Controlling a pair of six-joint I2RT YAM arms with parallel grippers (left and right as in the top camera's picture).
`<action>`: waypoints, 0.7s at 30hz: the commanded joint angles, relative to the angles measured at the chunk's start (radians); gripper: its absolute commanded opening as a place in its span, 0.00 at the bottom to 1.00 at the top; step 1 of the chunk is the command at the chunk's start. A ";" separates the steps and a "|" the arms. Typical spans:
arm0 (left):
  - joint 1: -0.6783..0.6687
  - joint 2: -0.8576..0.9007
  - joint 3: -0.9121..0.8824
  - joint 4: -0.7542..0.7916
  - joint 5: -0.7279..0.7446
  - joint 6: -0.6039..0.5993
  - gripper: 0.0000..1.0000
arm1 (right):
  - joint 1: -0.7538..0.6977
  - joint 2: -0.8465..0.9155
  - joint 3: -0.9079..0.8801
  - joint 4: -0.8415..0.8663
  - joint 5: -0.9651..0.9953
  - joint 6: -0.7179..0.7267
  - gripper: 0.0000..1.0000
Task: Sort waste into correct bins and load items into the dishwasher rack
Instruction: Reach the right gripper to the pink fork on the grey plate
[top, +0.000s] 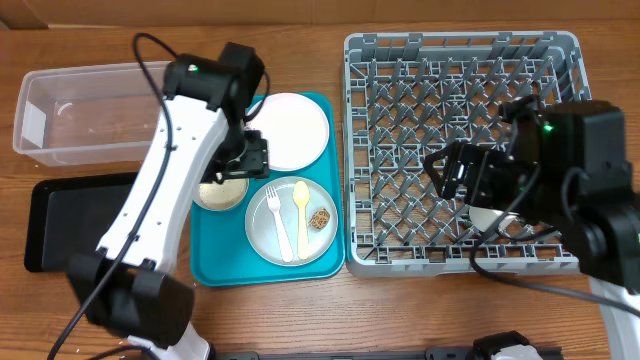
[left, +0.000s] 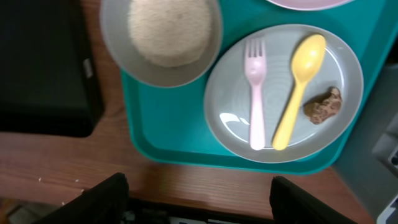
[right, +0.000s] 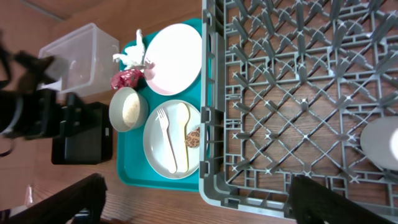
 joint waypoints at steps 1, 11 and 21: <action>0.064 -0.144 -0.003 -0.015 -0.079 -0.062 0.76 | 0.065 0.063 -0.013 0.019 0.018 0.010 0.90; 0.317 -0.527 -0.003 -0.031 -0.056 -0.064 1.00 | 0.443 0.415 -0.013 0.245 0.213 0.097 0.78; 0.332 -0.706 -0.003 -0.007 -0.069 -0.065 1.00 | 0.656 0.789 -0.013 0.452 0.220 0.138 0.58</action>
